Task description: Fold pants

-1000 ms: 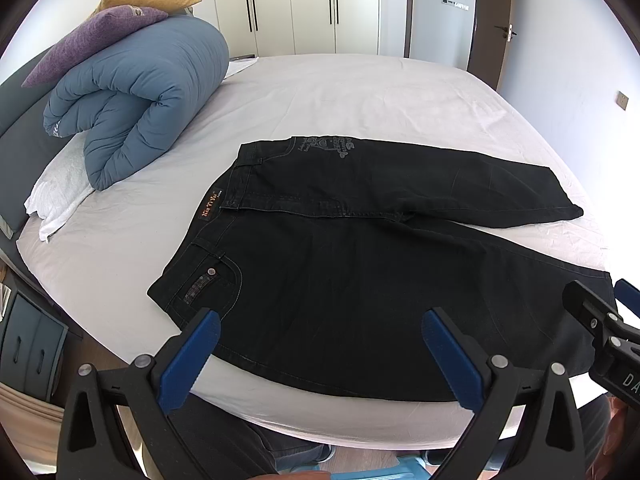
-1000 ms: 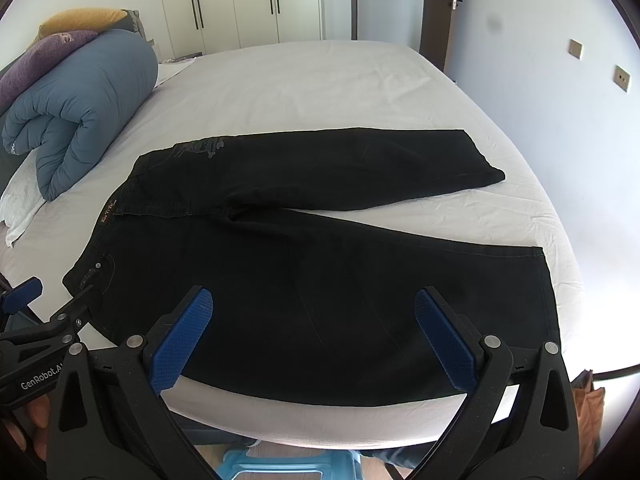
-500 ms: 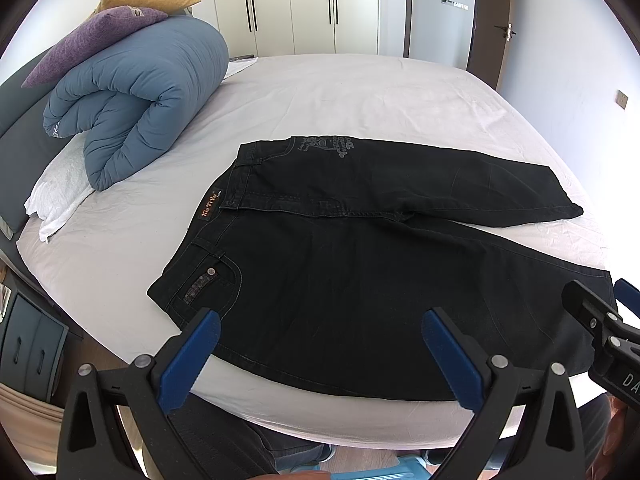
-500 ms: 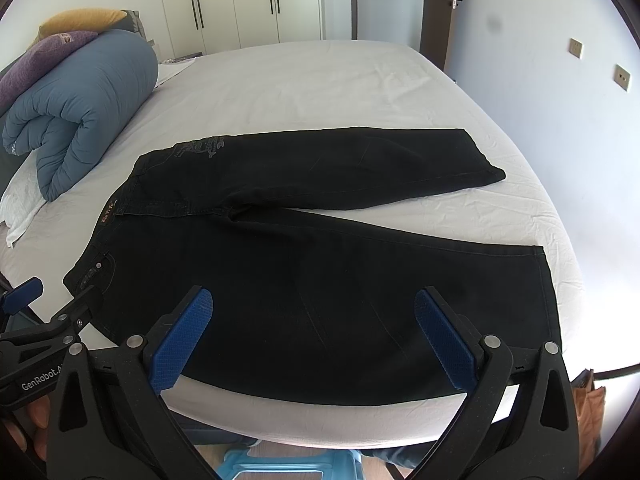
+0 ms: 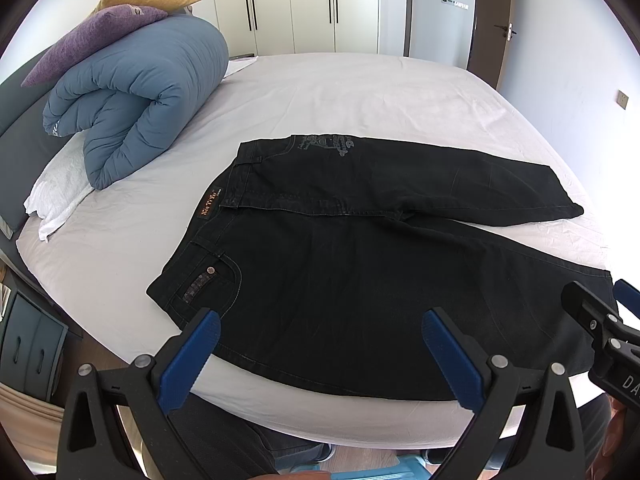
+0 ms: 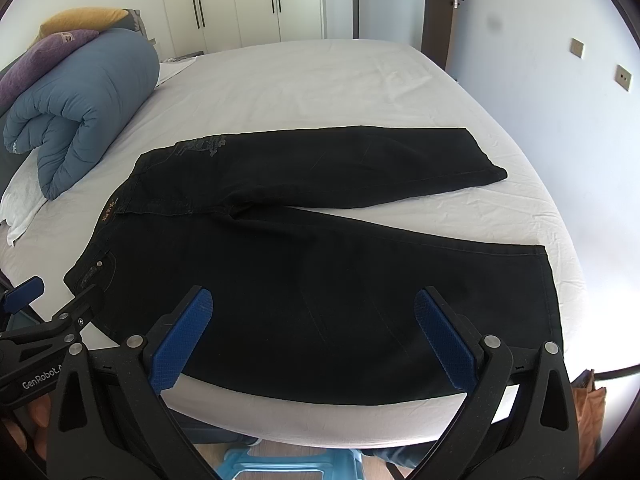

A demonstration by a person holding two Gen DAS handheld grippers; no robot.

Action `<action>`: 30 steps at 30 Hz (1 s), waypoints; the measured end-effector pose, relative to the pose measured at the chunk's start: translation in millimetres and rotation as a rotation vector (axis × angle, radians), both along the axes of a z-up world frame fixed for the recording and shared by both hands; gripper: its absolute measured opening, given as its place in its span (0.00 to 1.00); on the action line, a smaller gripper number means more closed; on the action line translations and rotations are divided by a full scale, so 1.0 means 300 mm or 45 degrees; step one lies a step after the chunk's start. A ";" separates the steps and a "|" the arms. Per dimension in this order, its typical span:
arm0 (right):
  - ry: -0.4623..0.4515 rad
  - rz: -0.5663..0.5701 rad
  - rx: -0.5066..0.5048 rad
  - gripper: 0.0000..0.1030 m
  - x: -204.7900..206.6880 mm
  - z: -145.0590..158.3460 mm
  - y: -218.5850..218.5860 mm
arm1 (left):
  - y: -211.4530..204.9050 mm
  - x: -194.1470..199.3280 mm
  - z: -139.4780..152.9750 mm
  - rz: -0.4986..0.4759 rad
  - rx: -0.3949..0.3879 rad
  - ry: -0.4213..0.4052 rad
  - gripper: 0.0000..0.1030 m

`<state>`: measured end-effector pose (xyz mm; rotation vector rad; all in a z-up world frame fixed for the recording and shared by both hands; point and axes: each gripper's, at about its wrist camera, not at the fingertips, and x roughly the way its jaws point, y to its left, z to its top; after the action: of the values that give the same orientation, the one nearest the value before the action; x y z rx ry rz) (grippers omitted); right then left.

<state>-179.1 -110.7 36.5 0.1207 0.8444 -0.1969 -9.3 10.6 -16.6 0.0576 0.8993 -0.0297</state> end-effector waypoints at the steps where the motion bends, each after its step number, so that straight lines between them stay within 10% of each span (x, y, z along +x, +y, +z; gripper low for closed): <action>1: 0.002 0.000 0.001 1.00 0.003 0.000 -0.002 | 0.000 -0.001 -0.004 0.000 -0.001 0.001 1.00; 17: 0.063 0.117 0.008 1.00 0.155 -0.044 -0.008 | 0.052 0.217 -0.036 -0.101 -0.088 0.024 1.00; 30: 0.017 0.567 0.061 1.00 0.701 -0.019 -0.142 | 0.122 0.955 -0.079 -0.298 0.165 0.039 1.00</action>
<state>31.1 -153.2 30.9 -0.0258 0.8689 0.2404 277.2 47.1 -40.3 0.2836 0.9206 -0.1904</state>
